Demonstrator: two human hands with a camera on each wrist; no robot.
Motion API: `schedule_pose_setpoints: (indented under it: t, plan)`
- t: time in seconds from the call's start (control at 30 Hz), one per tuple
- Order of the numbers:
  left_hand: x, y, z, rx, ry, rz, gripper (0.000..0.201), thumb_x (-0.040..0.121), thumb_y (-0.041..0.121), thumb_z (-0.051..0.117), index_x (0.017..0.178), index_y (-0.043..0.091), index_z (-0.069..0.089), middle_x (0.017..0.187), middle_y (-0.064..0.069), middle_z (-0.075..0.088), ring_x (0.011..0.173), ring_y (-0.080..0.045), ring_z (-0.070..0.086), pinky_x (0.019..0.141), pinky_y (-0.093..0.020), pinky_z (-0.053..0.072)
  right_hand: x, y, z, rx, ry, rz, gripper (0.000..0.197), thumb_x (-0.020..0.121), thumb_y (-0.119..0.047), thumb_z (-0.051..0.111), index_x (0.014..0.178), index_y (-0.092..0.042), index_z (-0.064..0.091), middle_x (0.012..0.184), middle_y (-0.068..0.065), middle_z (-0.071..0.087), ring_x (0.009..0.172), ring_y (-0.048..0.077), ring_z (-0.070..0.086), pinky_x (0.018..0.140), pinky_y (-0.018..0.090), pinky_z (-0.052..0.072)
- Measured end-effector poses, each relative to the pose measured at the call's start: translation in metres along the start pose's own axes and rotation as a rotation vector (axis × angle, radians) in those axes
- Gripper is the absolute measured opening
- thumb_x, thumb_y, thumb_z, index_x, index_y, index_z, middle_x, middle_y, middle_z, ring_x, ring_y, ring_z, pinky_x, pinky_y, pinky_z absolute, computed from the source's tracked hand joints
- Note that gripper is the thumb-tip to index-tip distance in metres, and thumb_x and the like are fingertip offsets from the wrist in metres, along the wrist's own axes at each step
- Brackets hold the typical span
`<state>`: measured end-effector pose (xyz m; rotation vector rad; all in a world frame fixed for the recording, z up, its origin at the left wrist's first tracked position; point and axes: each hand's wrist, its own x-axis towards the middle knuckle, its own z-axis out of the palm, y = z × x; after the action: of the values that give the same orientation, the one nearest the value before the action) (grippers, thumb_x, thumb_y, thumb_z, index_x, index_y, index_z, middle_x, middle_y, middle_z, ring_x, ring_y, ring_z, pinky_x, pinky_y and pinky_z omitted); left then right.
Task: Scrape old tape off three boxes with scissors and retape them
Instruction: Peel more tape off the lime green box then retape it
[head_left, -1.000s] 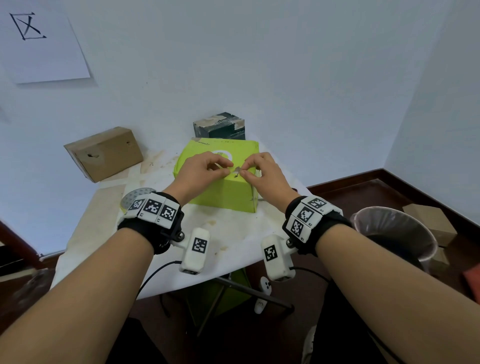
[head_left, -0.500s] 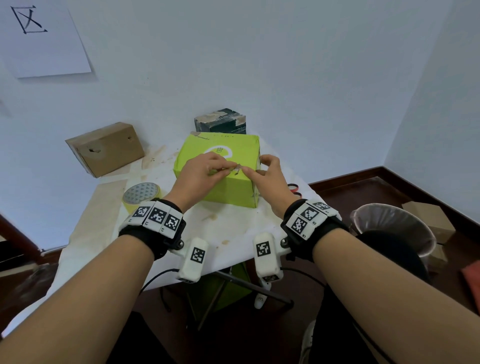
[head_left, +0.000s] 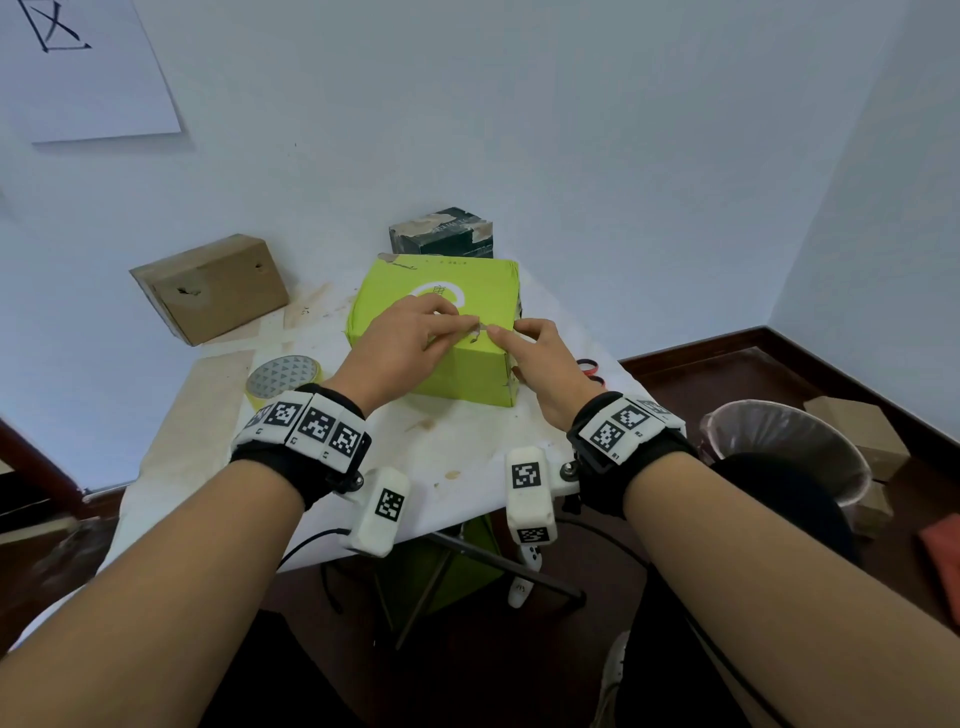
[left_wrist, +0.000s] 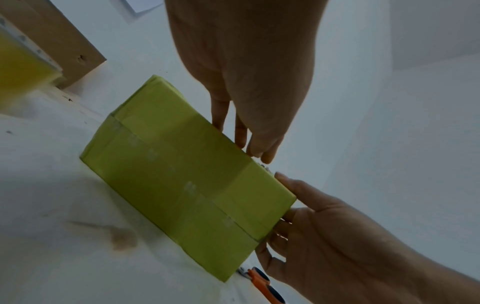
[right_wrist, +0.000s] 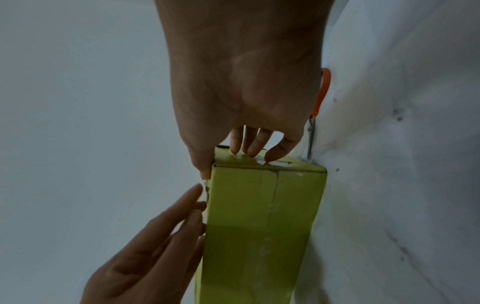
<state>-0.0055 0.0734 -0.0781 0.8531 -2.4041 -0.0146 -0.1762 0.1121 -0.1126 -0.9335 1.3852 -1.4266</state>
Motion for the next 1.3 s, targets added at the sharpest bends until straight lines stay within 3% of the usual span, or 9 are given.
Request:
schedule_pose_setpoints:
  t: [0.27,0.4,0.47,0.6,0.73,0.87,1.3]
  plan:
    - [-0.001,0.000,0.005,0.061,-0.029,0.051,0.034,0.091,0.012,0.049,0.118,0.019,0.069,0.106,-0.007,0.062,0.082,-0.026,0.049,0.077,-0.033,0.037,0.004,0.004,-0.001,-0.019,-0.012,-0.010,0.050,0.085,-0.037,0.068,0.123,-0.017,0.042,0.134,0.004,0.045,0.117,0.016,0.051,0.082,0.025,0.041]
    - [0.000,0.003,0.003,0.058,-0.015,0.050,0.035,0.092,0.006,0.052,0.122,0.017,0.067,0.107,-0.008,0.062,0.084,-0.017,0.041,0.079,-0.027,0.034,0.004,0.005,-0.002,-0.031,-0.012,-0.018,0.053,0.084,-0.039,0.068,0.125,-0.017,0.042,0.134,0.002,0.045,0.118,0.016,0.051,0.085,0.027,0.041]
    - [-0.001,0.004,0.001,0.055,-0.006,0.069,0.037,0.092,0.007,0.050,0.123,0.017,0.066,0.105,-0.009,0.063,0.083,-0.018,0.043,0.077,-0.024,0.029,0.005,0.005,-0.002,-0.028,-0.017,-0.016,0.053,0.085,-0.039,0.068,0.126,-0.017,0.042,0.134,0.001,0.045,0.117,0.015,0.051,0.086,0.027,0.041]
    - [-0.002,0.005,0.002,0.077,-0.046,0.060,0.039,0.090,0.008,0.046,0.122,0.018,0.066,0.107,-0.010,0.062,0.085,-0.030,0.050,0.078,-0.030,0.034,0.005,0.005,-0.003,-0.013,-0.019,-0.011,0.056,0.084,-0.039,0.068,0.128,-0.016,0.042,0.135,0.001,0.045,0.119,0.016,0.051,0.089,0.028,0.041]
    - [0.001,0.005,-0.001,-0.002,-0.022,0.013,0.039,0.094,0.002,0.051,0.129,0.018,0.061,0.110,-0.008,0.062,0.095,-0.024,0.054,0.077,-0.023,0.034,0.004,0.003,-0.003,-0.018,-0.023,-0.007,0.058,0.085,-0.039,0.068,0.131,-0.015,0.042,0.135,0.000,0.044,0.120,0.015,0.049,0.091,0.029,0.041]
    - [-0.005,-0.002,-0.003,-0.017,-0.014,0.011,0.037,0.094,0.004,0.049,0.121,0.020,0.067,0.109,-0.003,0.066,0.098,-0.024,0.057,0.081,-0.031,0.043,0.004,0.003,-0.003,0.009,-0.027,0.010,0.058,0.085,-0.038,0.068,0.132,-0.015,0.041,0.136,0.000,0.047,0.122,0.016,0.048,0.091,0.028,0.040]
    - [-0.007,-0.005,0.003,0.049,-0.031,0.013,0.040,0.092,0.000,0.051,0.122,0.023,0.067,0.113,-0.002,0.063,0.094,-0.027,0.053,0.083,-0.028,0.034,0.006,0.004,-0.003,0.003,-0.022,-0.006,0.059,0.085,-0.040,0.067,0.132,-0.015,0.043,0.136,0.000,0.048,0.124,0.017,0.048,0.096,0.031,0.041]
